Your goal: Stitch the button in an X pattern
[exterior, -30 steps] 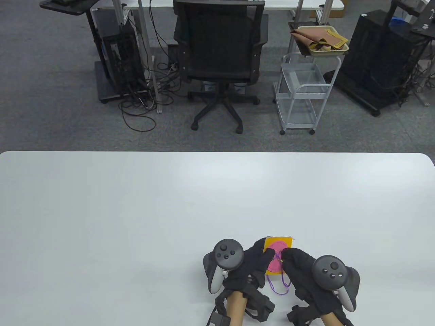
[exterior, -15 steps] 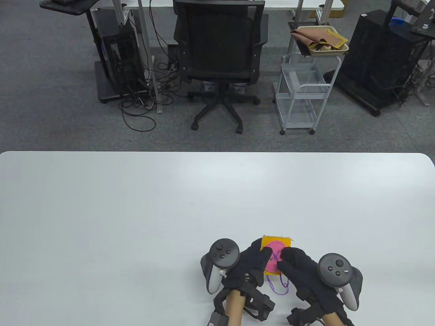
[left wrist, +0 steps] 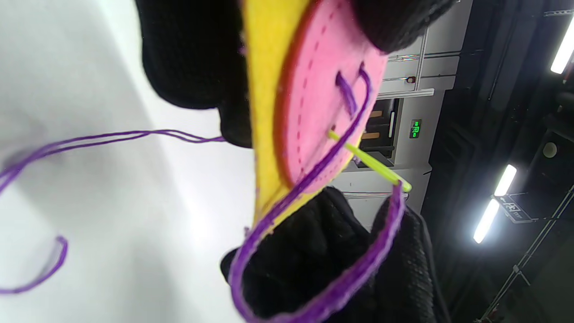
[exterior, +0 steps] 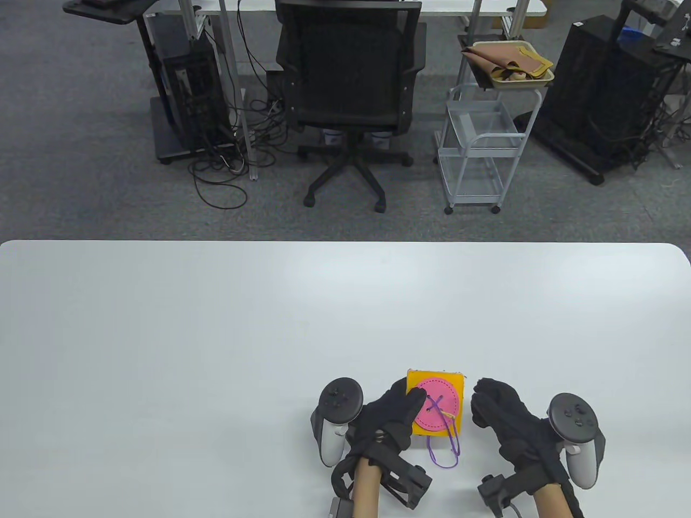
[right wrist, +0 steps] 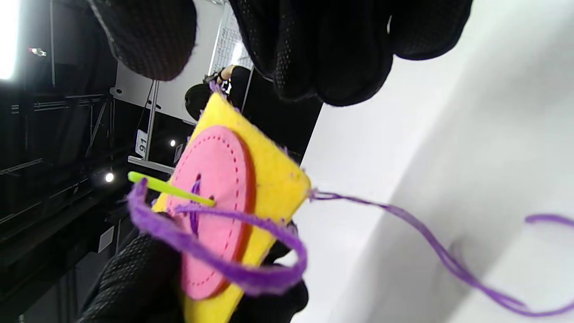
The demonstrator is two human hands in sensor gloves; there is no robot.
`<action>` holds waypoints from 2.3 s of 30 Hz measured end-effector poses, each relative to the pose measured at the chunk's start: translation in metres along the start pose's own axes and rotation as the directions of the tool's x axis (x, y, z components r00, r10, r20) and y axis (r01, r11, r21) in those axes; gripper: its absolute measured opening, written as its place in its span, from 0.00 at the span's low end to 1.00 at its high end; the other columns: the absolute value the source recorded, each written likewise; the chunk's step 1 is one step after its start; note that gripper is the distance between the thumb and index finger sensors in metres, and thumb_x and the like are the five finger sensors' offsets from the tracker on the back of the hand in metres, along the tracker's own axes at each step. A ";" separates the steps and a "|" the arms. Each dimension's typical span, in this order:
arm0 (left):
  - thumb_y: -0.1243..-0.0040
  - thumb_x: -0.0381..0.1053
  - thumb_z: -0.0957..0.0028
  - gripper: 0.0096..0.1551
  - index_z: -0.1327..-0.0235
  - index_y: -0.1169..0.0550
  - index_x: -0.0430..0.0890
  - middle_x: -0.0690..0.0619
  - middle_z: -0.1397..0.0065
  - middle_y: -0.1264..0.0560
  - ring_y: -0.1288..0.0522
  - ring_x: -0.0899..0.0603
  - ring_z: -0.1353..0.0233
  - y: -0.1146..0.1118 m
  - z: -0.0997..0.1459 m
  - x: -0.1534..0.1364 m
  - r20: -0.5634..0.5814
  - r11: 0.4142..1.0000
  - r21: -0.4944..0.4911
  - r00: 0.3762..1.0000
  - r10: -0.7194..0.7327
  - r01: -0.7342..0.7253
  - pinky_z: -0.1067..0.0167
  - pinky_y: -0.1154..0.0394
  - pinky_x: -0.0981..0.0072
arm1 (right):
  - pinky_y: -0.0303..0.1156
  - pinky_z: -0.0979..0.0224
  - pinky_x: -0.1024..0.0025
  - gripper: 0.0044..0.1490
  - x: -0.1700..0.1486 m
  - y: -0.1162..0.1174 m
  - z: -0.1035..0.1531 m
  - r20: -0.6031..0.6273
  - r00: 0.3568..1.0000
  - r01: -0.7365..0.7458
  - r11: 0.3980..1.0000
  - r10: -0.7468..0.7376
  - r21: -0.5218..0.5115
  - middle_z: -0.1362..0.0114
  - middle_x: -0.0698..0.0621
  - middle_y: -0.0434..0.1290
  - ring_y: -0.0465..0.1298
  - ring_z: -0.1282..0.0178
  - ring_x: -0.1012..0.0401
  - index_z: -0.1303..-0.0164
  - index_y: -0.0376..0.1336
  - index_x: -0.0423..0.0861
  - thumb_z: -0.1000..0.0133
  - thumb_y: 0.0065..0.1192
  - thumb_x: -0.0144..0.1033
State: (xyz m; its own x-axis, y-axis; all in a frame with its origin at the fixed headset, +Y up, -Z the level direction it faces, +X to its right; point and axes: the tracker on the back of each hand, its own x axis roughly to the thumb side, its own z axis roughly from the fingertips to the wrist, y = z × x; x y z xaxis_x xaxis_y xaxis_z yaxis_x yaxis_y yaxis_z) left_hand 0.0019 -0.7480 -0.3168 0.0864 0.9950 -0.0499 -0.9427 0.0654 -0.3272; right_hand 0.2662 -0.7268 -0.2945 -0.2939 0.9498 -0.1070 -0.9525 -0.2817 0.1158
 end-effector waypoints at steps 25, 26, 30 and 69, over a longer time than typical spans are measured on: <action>0.49 0.58 0.39 0.29 0.28 0.29 0.47 0.53 0.36 0.17 0.12 0.48 0.46 -0.005 -0.002 -0.008 -0.070 0.986 -0.080 0.987 0.144 -0.149 0.50 0.17 0.55 | 0.71 0.29 0.52 0.27 -0.004 0.012 -0.006 0.010 0.996 0.082 0.994 -0.083 0.072 0.49 0.49 0.78 0.78 0.53 0.60 0.35 0.62 0.44 0.41 0.57 0.44; 0.50 0.59 0.39 0.30 0.28 0.29 0.48 0.53 0.36 0.17 0.12 0.48 0.46 -0.004 -0.002 -0.007 -0.066 0.985 -0.077 0.987 0.146 -0.151 0.50 0.17 0.55 | 0.71 0.29 0.52 0.27 -0.004 0.012 -0.005 0.011 0.996 0.090 0.994 -0.091 0.069 0.50 0.49 0.78 0.78 0.54 0.60 0.35 0.62 0.44 0.41 0.57 0.44; 0.52 0.62 0.39 0.31 0.27 0.30 0.49 0.54 0.35 0.18 0.13 0.48 0.45 0.001 0.000 -0.007 -0.040 0.987 -0.045 0.987 0.153 -0.155 0.49 0.17 0.56 | 0.71 0.29 0.53 0.27 -0.003 0.009 -0.004 0.018 0.991 0.131 0.990 -0.132 0.053 0.50 0.50 0.78 0.78 0.54 0.61 0.36 0.61 0.44 0.41 0.57 0.44; 0.35 0.55 0.47 0.24 0.36 0.22 0.58 0.57 0.34 0.18 0.20 0.43 0.31 -0.029 -0.005 0.012 0.039 0.938 -0.142 0.949 -0.313 0.315 0.34 0.27 0.45 | 0.72 0.29 0.54 0.27 0.004 0.002 0.004 0.016 0.956 0.292 0.956 -0.292 0.013 0.50 0.51 0.77 0.77 0.54 0.62 0.35 0.61 0.44 0.40 0.55 0.44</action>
State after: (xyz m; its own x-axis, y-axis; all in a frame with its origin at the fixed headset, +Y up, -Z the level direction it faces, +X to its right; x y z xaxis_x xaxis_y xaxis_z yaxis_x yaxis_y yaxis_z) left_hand 0.0325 -0.7383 -0.3129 0.3641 0.9268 0.0918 -0.8116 0.3641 -0.4569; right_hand 0.2638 -0.7232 -0.2910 -0.0013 0.9928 -0.1201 -0.9957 0.0098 0.0919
